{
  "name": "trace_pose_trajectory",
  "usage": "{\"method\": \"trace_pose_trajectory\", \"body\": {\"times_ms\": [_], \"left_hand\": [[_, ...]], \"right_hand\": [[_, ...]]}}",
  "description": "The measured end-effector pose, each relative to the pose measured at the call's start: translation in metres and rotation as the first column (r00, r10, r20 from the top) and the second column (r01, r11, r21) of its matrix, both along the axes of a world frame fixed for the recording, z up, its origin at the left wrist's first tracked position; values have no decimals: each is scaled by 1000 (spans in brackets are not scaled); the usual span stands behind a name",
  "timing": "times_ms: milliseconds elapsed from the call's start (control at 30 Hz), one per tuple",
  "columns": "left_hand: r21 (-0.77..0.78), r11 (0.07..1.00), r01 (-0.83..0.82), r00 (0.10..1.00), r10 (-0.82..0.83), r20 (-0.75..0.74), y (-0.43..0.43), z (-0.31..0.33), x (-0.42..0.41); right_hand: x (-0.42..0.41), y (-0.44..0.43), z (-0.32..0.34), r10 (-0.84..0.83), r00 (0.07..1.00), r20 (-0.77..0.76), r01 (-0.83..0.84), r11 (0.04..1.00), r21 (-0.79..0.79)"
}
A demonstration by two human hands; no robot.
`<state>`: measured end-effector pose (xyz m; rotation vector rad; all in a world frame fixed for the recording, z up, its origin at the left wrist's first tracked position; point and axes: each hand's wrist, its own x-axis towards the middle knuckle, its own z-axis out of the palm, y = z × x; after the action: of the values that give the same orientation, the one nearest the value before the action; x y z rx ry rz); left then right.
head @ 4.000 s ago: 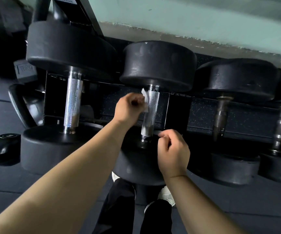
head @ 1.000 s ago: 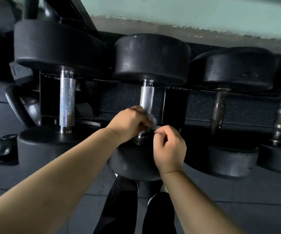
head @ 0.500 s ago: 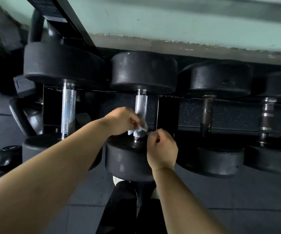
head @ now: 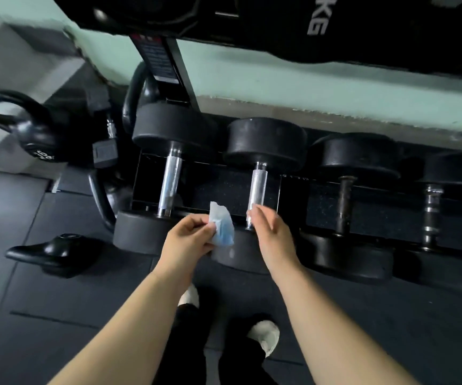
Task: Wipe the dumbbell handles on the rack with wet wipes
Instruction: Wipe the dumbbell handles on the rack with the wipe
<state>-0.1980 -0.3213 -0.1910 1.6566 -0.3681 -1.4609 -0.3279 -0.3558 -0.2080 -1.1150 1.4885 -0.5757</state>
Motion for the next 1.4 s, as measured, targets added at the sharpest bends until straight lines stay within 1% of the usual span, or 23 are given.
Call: {"method": "trace_pose_trajectory", "body": {"times_ms": [67, 133, 200, 233, 300, 333, 367, 400, 433, 467, 500, 533, 633, 733, 833, 933, 1000, 1033, 1100, 1167, 1233, 1333, 1400], "left_hand": [[-28, 1000, 10, 1000, -10, -3, 3, 0, 10], [-22, 999, 46, 998, -45, 50, 3, -3, 24], [-11, 997, 78, 990, -76, 115, -1, -13, 43], [-15, 994, 106, 981, -102, 163, -5, -19, 53], [-28, 979, 200, 926, -180, 331, -9, -33, 76], [-38, 963, 268, 866, -223, 447, -10, -40, 88], [-48, 939, 341, 776, -253, 577, -11, -47, 101], [-53, 910, 412, 664, -260, 701, -11, -54, 115], [-55, 883, 466, 561, -247, 790, -11, -61, 127], [-68, 867, 494, 494, -215, 842, -12, -68, 138], [-77, 861, 504, 468, -197, 862, -13, -75, 146], [-65, 867, 493, 467, -202, 861, -14, -79, 151], [-35, 895, 444, 560, -248, 791, -15, -92, 152], [-80, 886, 457, 568, -221, 793, -12, -102, 150], [-122, 889, 441, 574, -174, 800, -11, -106, 151], [-124, 880, 459, 541, -166, 824, -10, -109, 151], [-119, 869, 480, 520, -173, 836, -10, -111, 151], [-115, 866, 487, 509, -174, 843, -10, -112, 151], [-105, 861, 497, 490, -179, 853, -10, -112, 150], [-99, 854, 511, 470, -181, 864, -10, -112, 149], [-91, 849, 520, 454, -184, 872, -10, -111, 149], [-76, 849, 523, 434, -188, 881, -11, -111, 148], [-74, 848, 525, 424, -185, 887, -11, -111, 148]], "right_hand": [[16, 1, 9, 53, 985, 164, -82, 981, 175], [34, 2, 5, 43, 961, 272, -125, 947, 296], [56, 0, -3, 65, 963, 262, -149, 937, 315], [68, -3, -8, 49, 969, 242, -127, 940, 316], [89, -9, -19, -39, 984, 172, -17, 950, 311], [97, -13, -26, -83, 991, 107, 49, 957, 287], [105, -17, -33, -98, 995, 19, 91, 965, 246], [111, -22, -40, -78, 994, -79, 92, 974, 206], [118, -27, -46, -48, 986, -159, 75, 983, 170], [124, -32, -53, -26, 977, -210, 55, 989, 135], [130, -37, -59, -12, 970, -244, 38, 994, 102], [138, -43, -65, -4, 961, -277, 22, 998, 61], [160, -61, -77, -37, 907, -420, -11, 994, -112], [178, -77, -84, -145, 881, -451, 4, 954, -300], [188, -89, -91, -159, 858, -489, -45, 924, -380], [188, -95, -98, -116, 844, -524, -97, 927, -361], [184, -95, -100, -97, 857, -507, -92, 938, -335], [181, -94, -101, -73, 872, -485, -82, 953, -291], [173, -90, -102, 36, 903, -428, -81, 993, -88], [163, -82, -101, 110, 946, -306, -79, 991, 111], [153, -70, -99, 155, 969, -191, -115, 972, 204], [151, -60, -100, 245, 950, -195, -200, 954, 225], [155, -70, -101, 170, 959, -226, -135, 977, 162]]}}
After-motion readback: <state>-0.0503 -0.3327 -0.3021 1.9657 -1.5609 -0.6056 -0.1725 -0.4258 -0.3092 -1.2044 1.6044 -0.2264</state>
